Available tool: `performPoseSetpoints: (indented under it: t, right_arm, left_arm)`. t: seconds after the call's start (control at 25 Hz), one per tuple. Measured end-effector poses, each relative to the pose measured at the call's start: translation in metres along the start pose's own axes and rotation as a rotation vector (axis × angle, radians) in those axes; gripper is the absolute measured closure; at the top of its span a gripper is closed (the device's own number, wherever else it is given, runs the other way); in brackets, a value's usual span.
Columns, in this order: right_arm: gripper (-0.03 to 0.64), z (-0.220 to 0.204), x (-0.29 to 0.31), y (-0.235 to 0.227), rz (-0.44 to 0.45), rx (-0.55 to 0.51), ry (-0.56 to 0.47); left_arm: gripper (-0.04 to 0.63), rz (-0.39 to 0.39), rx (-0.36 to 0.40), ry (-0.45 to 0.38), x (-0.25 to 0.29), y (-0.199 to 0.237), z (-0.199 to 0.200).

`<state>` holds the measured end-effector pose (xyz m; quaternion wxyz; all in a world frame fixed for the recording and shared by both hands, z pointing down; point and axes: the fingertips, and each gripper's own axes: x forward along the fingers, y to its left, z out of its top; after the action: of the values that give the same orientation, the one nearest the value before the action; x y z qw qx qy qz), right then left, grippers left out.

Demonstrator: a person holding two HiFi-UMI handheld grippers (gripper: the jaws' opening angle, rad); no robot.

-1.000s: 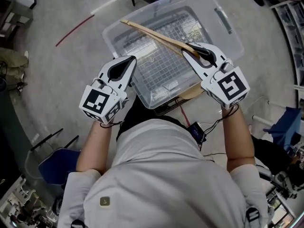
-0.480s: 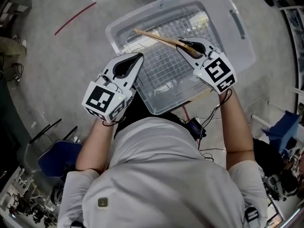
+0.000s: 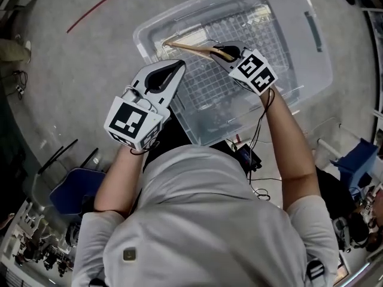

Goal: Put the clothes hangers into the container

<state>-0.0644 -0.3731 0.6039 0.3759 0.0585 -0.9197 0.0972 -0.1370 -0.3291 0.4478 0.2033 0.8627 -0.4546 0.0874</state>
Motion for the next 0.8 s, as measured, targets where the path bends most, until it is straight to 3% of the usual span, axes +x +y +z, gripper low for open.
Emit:
performPoseSetpoints:
  t: [0.52, 0.8]
  right_arm:
    - [0.548, -0.081, 0.069, -0.034, 0.101, 0.257, 0.043]
    - [0.516, -0.115, 0.082, -0.062, 0.058, 0.375, 0.079]
  left_arm:
    - [0.578, -0.004, -0.065, 0.035, 0.016, 0.015, -0.011]
    - [0.578, -0.017, -0.065, 0.049, 0.021, 0.017, -0.017]
